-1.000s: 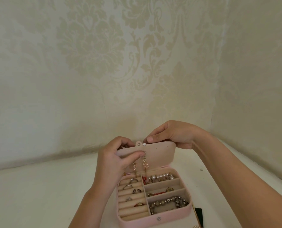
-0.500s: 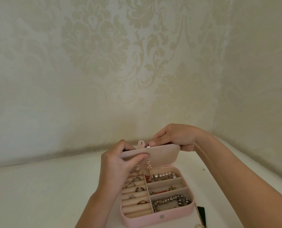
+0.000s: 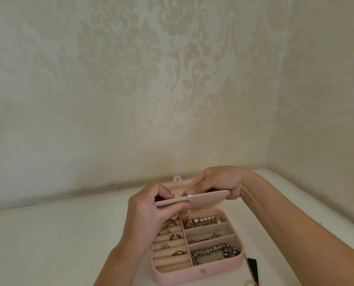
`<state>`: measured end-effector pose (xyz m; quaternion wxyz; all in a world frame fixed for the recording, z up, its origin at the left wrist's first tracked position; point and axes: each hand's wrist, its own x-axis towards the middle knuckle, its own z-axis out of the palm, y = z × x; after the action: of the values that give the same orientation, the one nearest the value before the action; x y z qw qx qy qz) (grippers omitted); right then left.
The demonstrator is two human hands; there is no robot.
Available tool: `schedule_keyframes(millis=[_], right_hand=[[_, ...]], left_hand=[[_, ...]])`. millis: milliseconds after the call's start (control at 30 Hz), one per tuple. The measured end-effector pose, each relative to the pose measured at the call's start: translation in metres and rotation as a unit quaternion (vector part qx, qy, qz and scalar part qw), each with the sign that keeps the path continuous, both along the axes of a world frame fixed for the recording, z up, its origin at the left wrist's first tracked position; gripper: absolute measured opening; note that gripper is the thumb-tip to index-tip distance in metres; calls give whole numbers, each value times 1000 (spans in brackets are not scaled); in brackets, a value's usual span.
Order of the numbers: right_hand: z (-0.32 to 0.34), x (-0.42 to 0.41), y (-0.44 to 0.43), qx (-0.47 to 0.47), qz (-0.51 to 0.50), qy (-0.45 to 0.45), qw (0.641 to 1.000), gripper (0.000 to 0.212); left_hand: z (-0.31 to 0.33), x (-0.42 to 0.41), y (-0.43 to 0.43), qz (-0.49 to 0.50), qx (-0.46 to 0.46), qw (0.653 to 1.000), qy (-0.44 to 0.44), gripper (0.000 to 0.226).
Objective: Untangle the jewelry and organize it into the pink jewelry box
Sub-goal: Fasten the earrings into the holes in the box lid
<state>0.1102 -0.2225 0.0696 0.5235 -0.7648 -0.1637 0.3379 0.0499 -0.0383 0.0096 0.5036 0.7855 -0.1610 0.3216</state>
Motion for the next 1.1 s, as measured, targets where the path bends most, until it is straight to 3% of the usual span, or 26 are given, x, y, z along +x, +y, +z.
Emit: schedule_keyframes(millis=[233,367,533,1100], right_hand=[[0,-2,1,3,10,-9,1000,8],[-1,1,1,-6,3,-16,1000,21],[-3,2,1,7,6,-29,1000,7],[2,3,-3,22,29,-26,999,19]], left_hand=[[-1,0,0,-5,13,1000,-20,32],[-1,0,0,-8,4,1000,-17,33],[0,-1,0,0,3,1000,-12,34],[0,-1,0,-9,8,1000,-16,32]])
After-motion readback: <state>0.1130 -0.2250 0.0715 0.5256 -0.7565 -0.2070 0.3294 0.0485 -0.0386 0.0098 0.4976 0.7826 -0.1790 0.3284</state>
